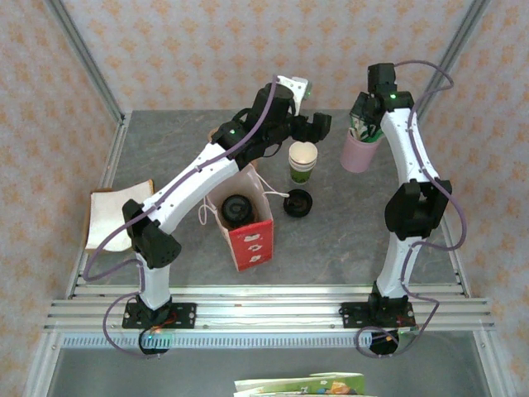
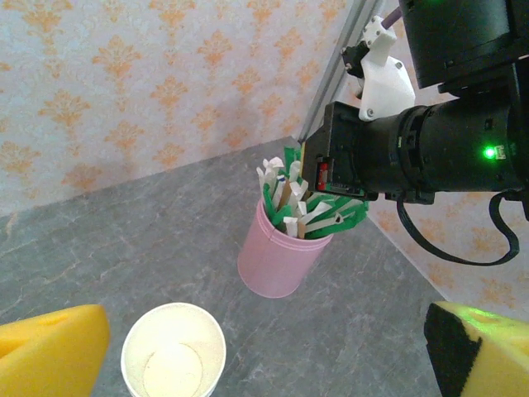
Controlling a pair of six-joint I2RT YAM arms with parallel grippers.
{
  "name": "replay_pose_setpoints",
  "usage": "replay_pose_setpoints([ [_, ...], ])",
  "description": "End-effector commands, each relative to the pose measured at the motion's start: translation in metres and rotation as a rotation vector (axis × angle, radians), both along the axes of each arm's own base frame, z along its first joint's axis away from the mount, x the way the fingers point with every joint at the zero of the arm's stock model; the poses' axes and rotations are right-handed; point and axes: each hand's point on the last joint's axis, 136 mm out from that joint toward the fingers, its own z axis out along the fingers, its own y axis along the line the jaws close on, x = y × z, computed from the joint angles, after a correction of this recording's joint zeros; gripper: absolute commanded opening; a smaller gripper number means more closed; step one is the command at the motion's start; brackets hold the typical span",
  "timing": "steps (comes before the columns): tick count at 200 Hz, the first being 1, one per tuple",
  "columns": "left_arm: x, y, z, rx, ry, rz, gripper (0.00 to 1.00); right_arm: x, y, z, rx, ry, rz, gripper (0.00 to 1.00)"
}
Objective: Pack the takeout coffee
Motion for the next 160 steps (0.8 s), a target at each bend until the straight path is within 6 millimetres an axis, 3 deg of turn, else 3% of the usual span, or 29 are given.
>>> replay_pose_setpoints([
  [1,-0.005,0.004,0.02,-0.013,-0.03,0.017,0.99,-0.012,-0.011,0.06,-0.028,-0.12,-0.034,0.0],
  [49,-0.011,0.006,0.033,-0.017,-0.062,0.02,0.99,-0.018,-0.011,0.084,-0.02,-0.168,-0.035,0.0],
  [96,-0.024,0.013,0.059,-0.027,-0.146,0.02,0.99,-0.036,-0.005,0.129,-0.004,-0.254,-0.014,0.0],
  [126,-0.039,0.024,0.08,-0.045,-0.2,0.017,0.99,-0.055,0.0,0.161,0.01,-0.313,0.0,0.0],
  [160,-0.063,0.05,0.107,-0.065,-0.265,0.036,0.99,-0.08,0.008,0.191,0.038,-0.376,0.021,0.0],
])
